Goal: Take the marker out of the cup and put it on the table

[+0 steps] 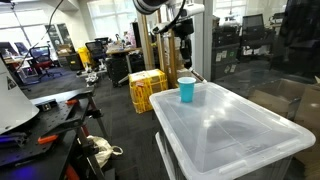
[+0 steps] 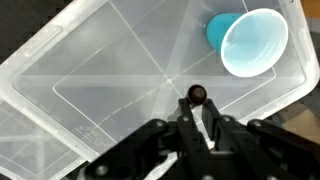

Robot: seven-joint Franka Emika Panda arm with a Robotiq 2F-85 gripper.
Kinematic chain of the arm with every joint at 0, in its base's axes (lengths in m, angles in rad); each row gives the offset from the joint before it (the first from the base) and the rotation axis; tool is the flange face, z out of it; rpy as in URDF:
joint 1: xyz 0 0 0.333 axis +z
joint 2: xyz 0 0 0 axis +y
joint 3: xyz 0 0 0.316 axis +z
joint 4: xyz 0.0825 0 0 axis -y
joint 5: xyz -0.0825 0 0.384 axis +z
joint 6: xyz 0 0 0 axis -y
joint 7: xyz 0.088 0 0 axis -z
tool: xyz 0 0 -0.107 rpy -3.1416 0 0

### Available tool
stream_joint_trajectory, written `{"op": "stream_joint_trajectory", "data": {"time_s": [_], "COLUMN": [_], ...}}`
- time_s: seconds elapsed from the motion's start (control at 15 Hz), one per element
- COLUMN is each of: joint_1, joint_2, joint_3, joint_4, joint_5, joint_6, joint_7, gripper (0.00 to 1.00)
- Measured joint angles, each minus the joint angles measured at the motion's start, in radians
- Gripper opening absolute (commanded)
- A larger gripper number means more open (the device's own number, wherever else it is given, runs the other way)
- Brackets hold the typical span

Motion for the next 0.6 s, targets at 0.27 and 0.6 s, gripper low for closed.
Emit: {"op": "stream_joint_trajectory", "data": {"time_s": [0.27,0.6], "joint_1": [0.003,0.006], "joint_2": [0.005,0.036], "joint_3": [-0.044,-0.096], "joint_4": [-0.023,-0.026], "joint_5": [-0.017,-0.030], "joint_6": [0.032,0.067], "joint_7": [0.076,0.187], "gripper": [0.05,0.05]}}
